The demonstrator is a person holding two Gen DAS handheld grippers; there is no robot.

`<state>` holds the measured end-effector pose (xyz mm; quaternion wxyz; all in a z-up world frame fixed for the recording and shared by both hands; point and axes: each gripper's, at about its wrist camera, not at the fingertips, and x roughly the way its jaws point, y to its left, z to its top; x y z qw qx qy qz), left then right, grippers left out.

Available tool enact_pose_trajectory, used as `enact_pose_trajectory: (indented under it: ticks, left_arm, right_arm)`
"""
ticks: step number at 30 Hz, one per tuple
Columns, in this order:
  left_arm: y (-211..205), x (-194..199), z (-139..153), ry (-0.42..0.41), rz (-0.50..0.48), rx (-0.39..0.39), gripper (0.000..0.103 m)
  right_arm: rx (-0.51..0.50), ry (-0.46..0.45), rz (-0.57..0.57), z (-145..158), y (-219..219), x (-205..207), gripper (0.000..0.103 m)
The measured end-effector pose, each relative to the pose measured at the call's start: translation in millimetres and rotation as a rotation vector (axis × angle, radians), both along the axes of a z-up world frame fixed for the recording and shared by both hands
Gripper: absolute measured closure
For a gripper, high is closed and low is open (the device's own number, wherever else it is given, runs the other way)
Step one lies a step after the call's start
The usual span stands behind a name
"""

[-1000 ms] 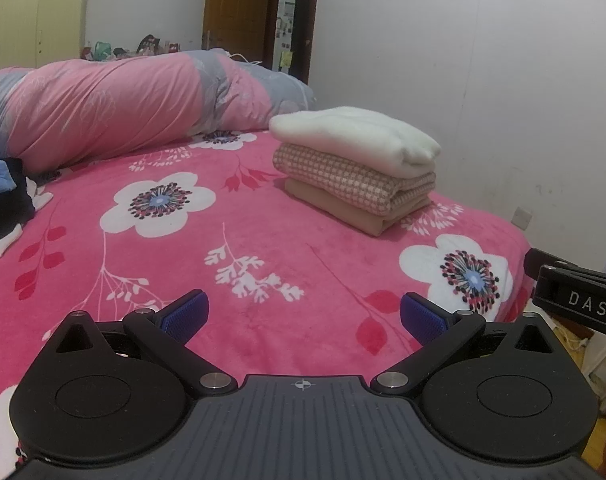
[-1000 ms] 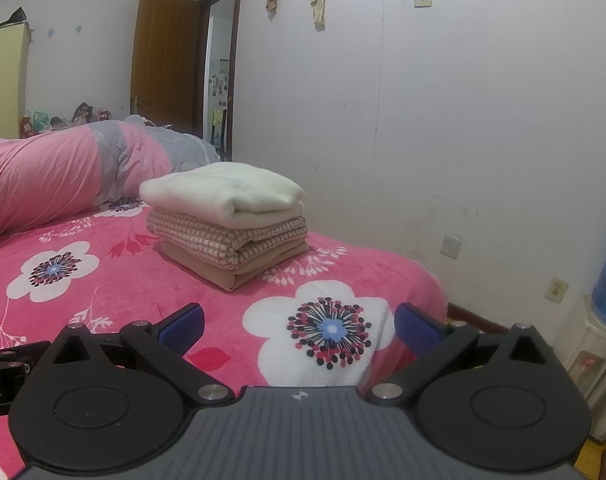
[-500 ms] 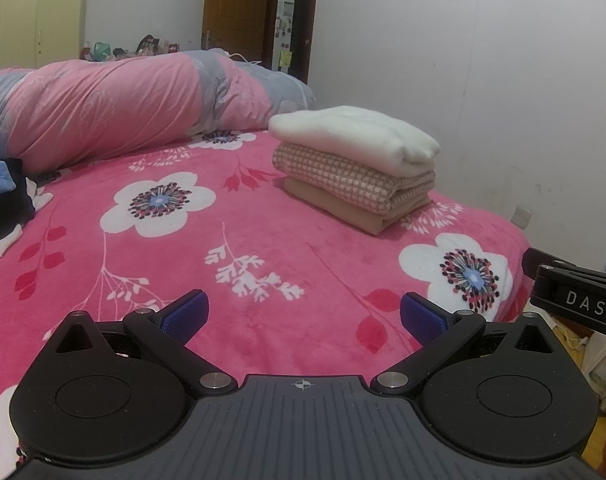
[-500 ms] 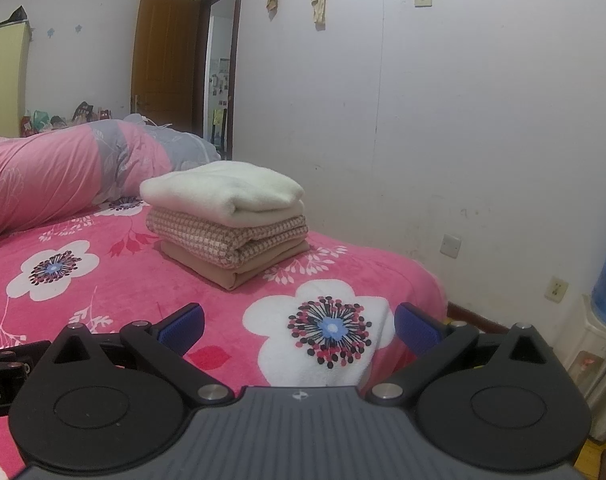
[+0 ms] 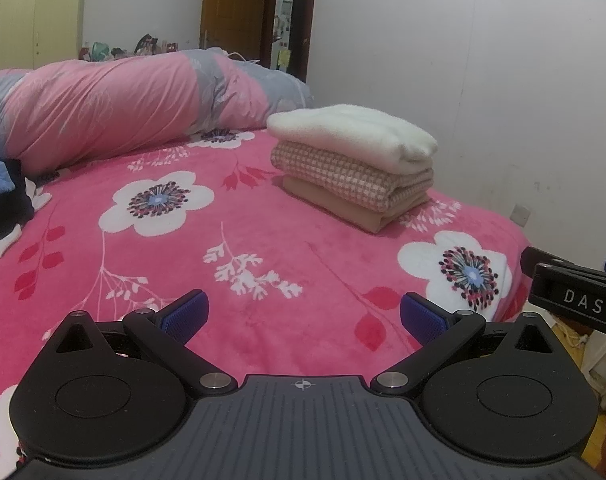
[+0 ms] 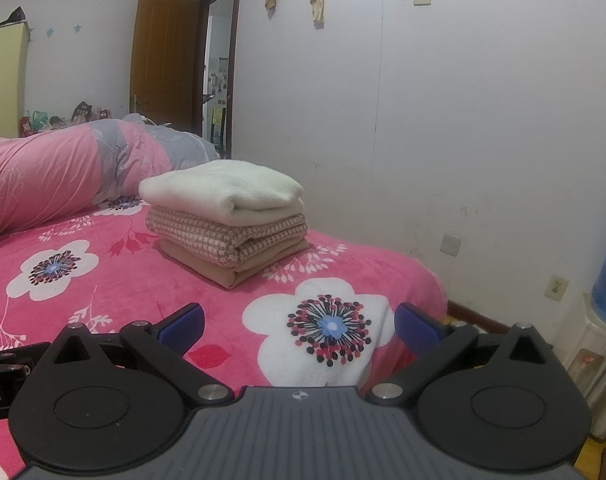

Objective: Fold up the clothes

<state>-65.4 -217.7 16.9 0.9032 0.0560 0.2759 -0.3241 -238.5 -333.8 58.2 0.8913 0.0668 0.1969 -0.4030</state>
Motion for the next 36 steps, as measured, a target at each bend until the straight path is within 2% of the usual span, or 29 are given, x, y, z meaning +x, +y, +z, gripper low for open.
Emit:
enact_pose_trajectory:
  ticks: [36]
  left_arm:
    - [3.0,0.5,2.3,-0.009,0.002,-0.006,0.0]
  right_arm:
    - [-0.008,0.0,0.002,4.3,4.4,0.8,0.0]
